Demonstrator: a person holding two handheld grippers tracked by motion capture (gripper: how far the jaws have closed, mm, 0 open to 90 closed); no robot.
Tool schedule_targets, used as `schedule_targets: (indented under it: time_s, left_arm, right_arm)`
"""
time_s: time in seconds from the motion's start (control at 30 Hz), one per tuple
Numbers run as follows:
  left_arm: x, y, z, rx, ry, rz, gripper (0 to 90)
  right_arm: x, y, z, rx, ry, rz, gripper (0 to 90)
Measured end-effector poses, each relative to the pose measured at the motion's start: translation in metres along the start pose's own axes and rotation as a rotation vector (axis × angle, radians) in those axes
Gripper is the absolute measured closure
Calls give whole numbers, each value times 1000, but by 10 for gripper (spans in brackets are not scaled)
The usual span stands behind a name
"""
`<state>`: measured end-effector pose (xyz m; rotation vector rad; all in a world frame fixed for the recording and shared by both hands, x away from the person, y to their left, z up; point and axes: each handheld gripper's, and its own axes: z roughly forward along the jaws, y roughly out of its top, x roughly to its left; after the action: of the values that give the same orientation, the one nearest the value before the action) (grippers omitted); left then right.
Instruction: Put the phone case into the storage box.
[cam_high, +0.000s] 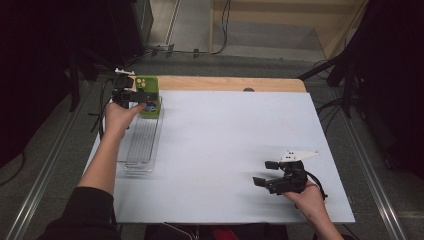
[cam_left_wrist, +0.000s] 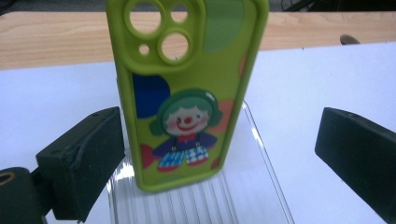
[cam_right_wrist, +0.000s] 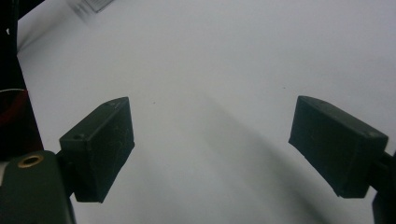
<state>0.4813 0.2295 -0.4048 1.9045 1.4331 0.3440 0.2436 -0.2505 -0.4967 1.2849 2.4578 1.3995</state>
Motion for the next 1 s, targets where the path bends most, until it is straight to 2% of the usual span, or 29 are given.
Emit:
schedule_targets:
  time_s: [0.1, 0.17, 0.3, 0.57, 0.83, 1.0]
  left_arm:
    - [-1, -4, -3, 11, -20, 2, 22]
    - [-1, -6, -4, 15, -19, 8, 22]
    - [-1, -10, -11, 9, -48, -5, 22]
    - [-7, -16, -28, 11, -75, 34, 24]
    - [-17, -21, -40, 7, -143, 50, 27]
    - [-26, -24, -46, 9, -201, 72, 41]
  right_arm:
    - [-1, 0, 0, 2, 1, 1, 118]
    - [-1, -1, 0, 0, 2, 7, 118]
    - [-1, -1, 0, 2, 4, 6, 118]
    - [-1, 0, 2, 4, 7, 4, 118]
    - [0, 1, 3, 9, 8, 1, 118]
    - [0, 2, 3, 8, 9, -1, 118]
